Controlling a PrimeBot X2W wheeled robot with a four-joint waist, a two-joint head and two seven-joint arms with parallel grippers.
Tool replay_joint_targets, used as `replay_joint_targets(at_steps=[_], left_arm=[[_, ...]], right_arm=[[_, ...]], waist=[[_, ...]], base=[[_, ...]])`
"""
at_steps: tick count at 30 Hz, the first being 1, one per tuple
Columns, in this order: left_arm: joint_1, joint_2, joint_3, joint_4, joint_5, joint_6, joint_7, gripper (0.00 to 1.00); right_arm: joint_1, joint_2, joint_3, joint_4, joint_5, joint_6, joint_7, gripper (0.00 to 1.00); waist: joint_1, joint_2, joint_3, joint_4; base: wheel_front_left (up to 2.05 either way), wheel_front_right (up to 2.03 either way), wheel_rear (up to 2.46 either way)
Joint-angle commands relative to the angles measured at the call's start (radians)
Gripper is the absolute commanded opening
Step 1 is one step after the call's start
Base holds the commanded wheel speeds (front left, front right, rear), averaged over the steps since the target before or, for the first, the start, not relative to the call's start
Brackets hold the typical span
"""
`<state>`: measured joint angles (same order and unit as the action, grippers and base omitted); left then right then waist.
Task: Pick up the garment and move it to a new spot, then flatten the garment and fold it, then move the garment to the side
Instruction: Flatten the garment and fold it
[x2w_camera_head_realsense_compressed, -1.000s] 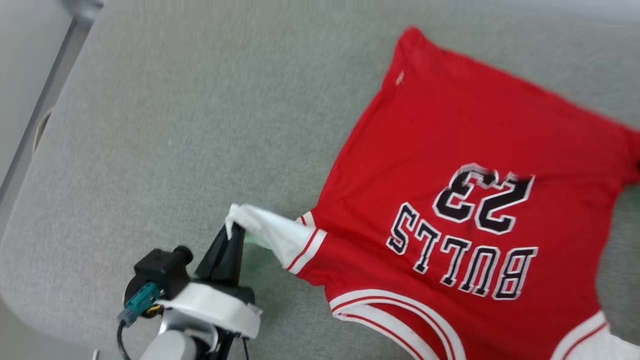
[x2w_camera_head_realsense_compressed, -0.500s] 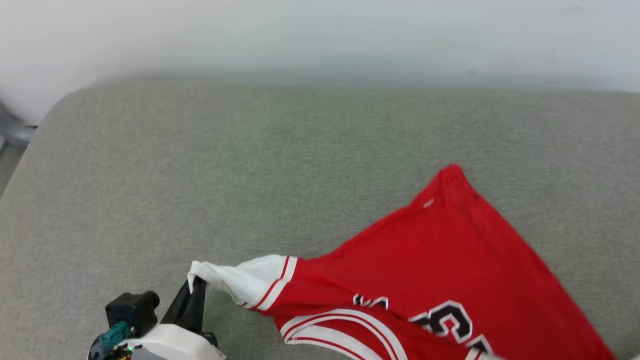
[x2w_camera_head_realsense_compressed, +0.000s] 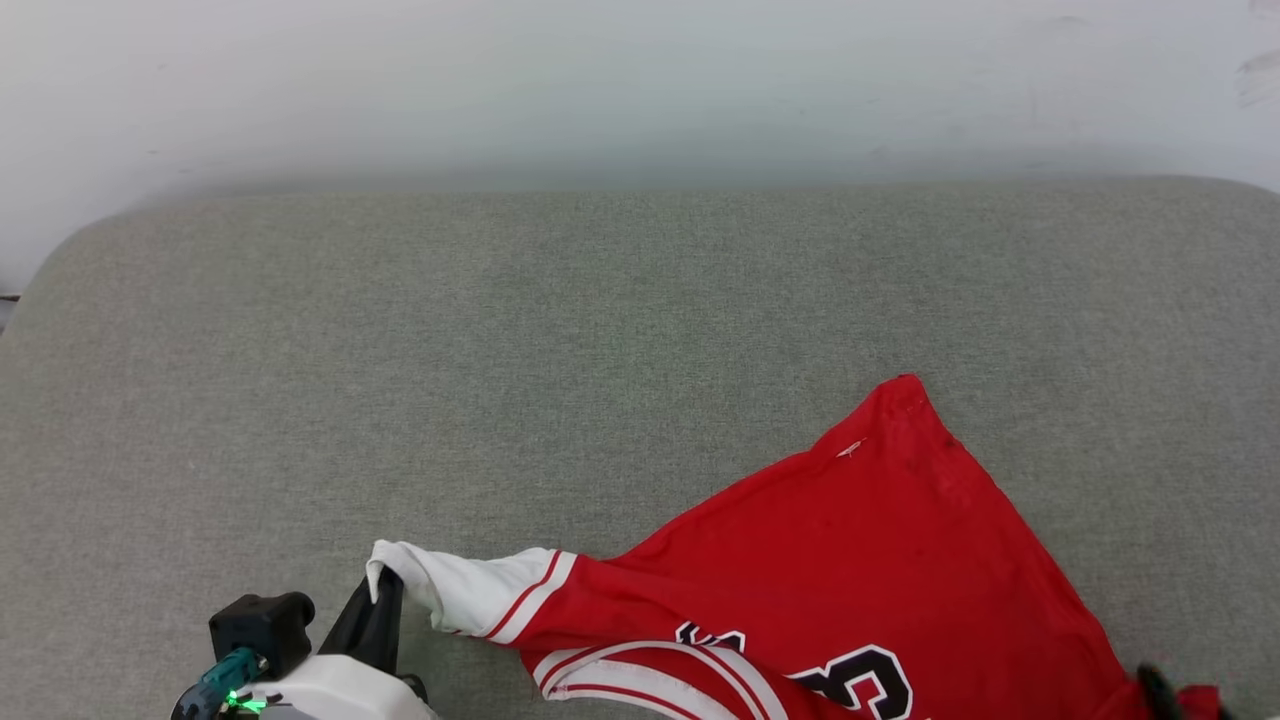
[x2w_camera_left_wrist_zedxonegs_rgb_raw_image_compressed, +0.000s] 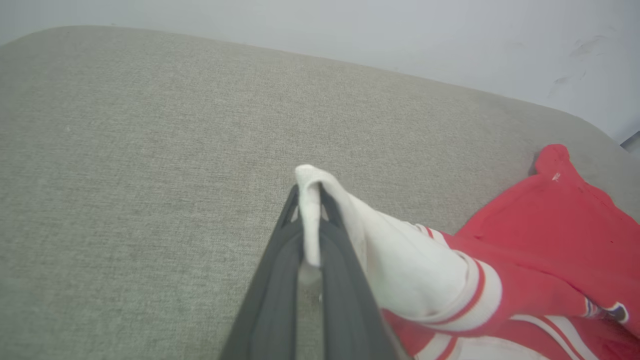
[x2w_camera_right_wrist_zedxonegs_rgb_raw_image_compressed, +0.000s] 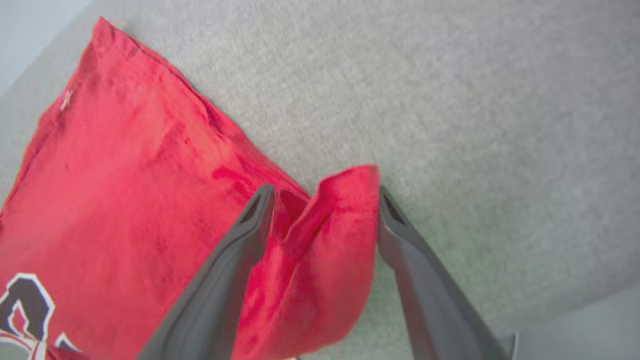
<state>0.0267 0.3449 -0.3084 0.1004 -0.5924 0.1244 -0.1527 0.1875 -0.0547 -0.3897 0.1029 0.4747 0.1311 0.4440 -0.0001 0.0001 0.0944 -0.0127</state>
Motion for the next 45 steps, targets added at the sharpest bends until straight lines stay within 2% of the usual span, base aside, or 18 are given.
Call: replay_joint_targets(at_steps=[1,5,8,10,13,20,24,27,31,38,39,40,41,45], left_arm=[[-0.016,0.003,0.0,-0.001,0.005,0.003,0.005,0.0],[-0.033,-0.004,-0.009,-0.004,0.007,0.003,0.006,0.0],[-0.051,-0.009,-0.017,-0.011,0.01,0.001,0.005,0.0],[-0.065,-0.013,-0.021,-0.01,0.01,-0.004,0.004,0.0],[-0.097,-0.023,-0.031,-0.011,0.017,-0.01,0.001,0.0],[-0.183,-0.048,-0.058,0.011,0.027,-0.037,-0.011,0.0],[-0.226,-0.065,-0.072,0.022,0.029,-0.051,-0.022,0.0],[-0.25,-0.081,-0.082,0.03,0.032,-0.058,-0.032,0.0],[-0.279,-0.095,-0.09,0.047,0.032,-0.07,-0.046,0.0],[-0.29,-0.114,-0.093,0.08,0.021,-0.079,-0.063,0.0],[-0.29,-0.114,-0.094,0.084,0.02,-0.079,-0.064,0.0],[-0.29,-0.114,-0.094,0.084,0.02,-0.079,-0.064,0.0],[-0.288,-0.115,-0.093,0.087,0.018,-0.08,-0.066,0.0],[-0.281,-0.11,-0.091,0.101,0.015,-0.081,-0.069,0.0]], right_arm=[[-0.028,-0.003,0.009,0.0,0.006,-0.001,-0.062,1.0],[-0.096,-0.061,0.062,0.016,-0.002,-0.001,-0.239,1.0],[-0.166,-0.12,0.131,0.054,-0.008,-0.001,-0.297,1.0],[-0.224,-0.157,0.174,0.087,-0.003,-0.001,-0.294,1.0],[-0.317,-0.205,0.238,0.141,0.021,-0.001,-0.214,1.0],[-0.539,-0.333,0.369,0.202,0.078,-0.001,0.167,1.0],[-0.631,-0.377,0.433,0.19,0.08,-0.001,0.31,1.0],[-0.686,-0.395,0.475,0.195,0.075,-0.001,0.364,1.0],[-0.727,-0.411,0.53,0.236,0.066,-0.001,0.37,1.0],[-0.679,-0.385,0.623,0.387,0.142,0.0,0.448,1.0],[-0.669,-0.38,0.636,0.401,0.155,0.001,0.46,0.36],[-0.669,-0.38,0.636,0.401,0.155,0.001,0.46,0.36],[-0.665,-0.378,0.65,0.406,0.164,0.001,0.465,0.02],[-0.698,-0.396,0.665,0.395,0.192,0.001,0.423,0.0]], waist=[[0.0001,-0.0001,0.002,0.005],[0.0001,-0.0001,0.007,0.02],[0.0001,-0.0001,0.021,0.033],[0.0001,-0.0001,0.036,0.044],[0.0001,-0.0001,0.061,0.064],[0.0001,-0.0001,0.134,0.123],[0.0001,-0.0001,0.178,0.153],[0.0001,-0.0001,0.213,0.17],[0.0001,-0.0001,0.253,0.192],[0.0001,-0.0001,0.277,0.207],[0.0001,-0.0001,0.276,0.207],[0.0001,-0.0001,0.276,0.207],[0.0001,-0.0001,0.274,0.206],[0.0001,-0.0001,0.252,0.195]], base=[[0.0,0.0,0.0],[0.0,0.0,0.0],[0.0,0.0,0.0],[0.0,0.0,0.0],[0.0,0.0,0.0],[0.0,0.0,0.0],[0.0,0.0,0.0],[0.0,0.0,0.0],[0.0,0.0,0.0],[0.0,0.0,0.0],[0.0,0.0,0.0],[0.0,0.0,0.0],[0.0,0.0,0.0],[0.0,0.0,0.0]])
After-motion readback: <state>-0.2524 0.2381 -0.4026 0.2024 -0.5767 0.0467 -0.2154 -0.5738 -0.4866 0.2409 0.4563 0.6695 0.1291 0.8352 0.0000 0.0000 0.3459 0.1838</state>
